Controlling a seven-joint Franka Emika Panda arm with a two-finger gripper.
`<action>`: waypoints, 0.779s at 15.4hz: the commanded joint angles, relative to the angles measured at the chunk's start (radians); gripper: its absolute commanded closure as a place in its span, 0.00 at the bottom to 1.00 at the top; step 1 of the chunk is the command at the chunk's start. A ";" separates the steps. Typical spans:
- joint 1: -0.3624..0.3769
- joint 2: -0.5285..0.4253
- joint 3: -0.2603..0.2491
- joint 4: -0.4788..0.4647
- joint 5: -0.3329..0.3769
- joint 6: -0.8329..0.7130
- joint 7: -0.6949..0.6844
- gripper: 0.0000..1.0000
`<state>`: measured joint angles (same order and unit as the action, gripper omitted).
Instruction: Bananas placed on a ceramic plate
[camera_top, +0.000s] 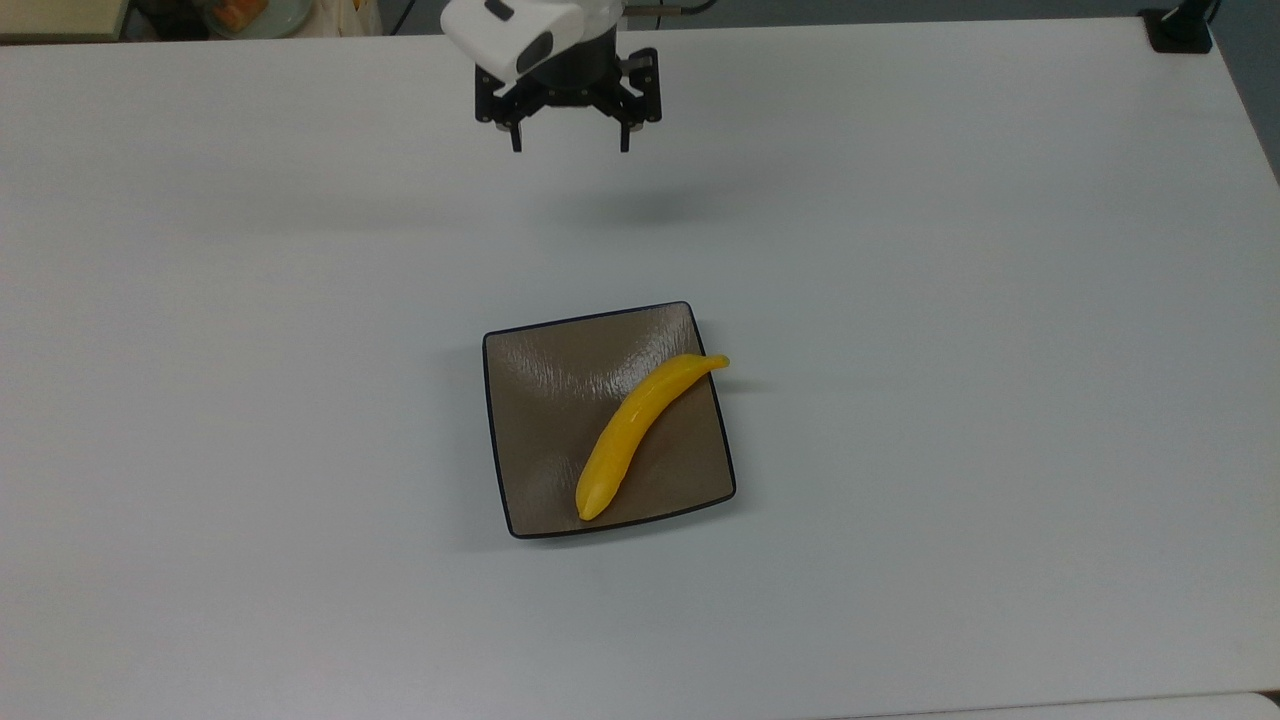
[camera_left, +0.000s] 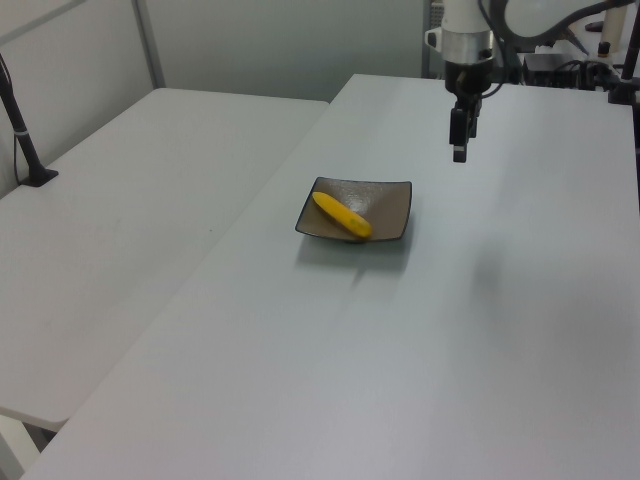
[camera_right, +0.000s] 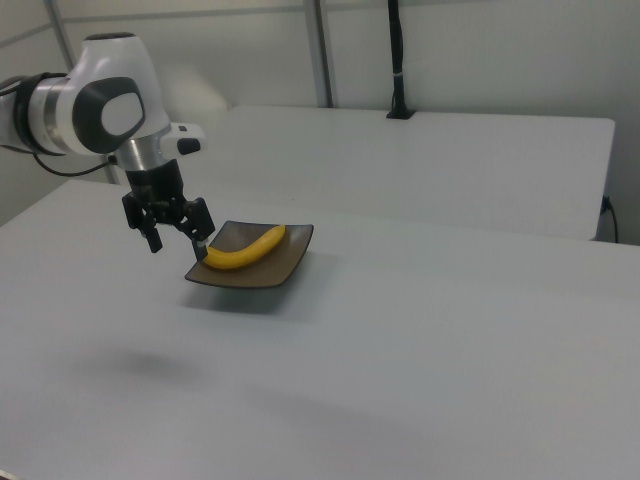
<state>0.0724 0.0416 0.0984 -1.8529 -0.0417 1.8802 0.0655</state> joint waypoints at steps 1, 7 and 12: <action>0.064 -0.101 -0.034 -0.091 -0.004 0.037 0.005 0.00; 0.005 -0.069 -0.049 -0.008 0.026 0.004 -0.003 0.00; 0.001 -0.032 -0.048 0.063 0.031 -0.050 -0.001 0.00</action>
<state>0.0668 -0.0107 0.0485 -1.8268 -0.0303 1.8672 0.0663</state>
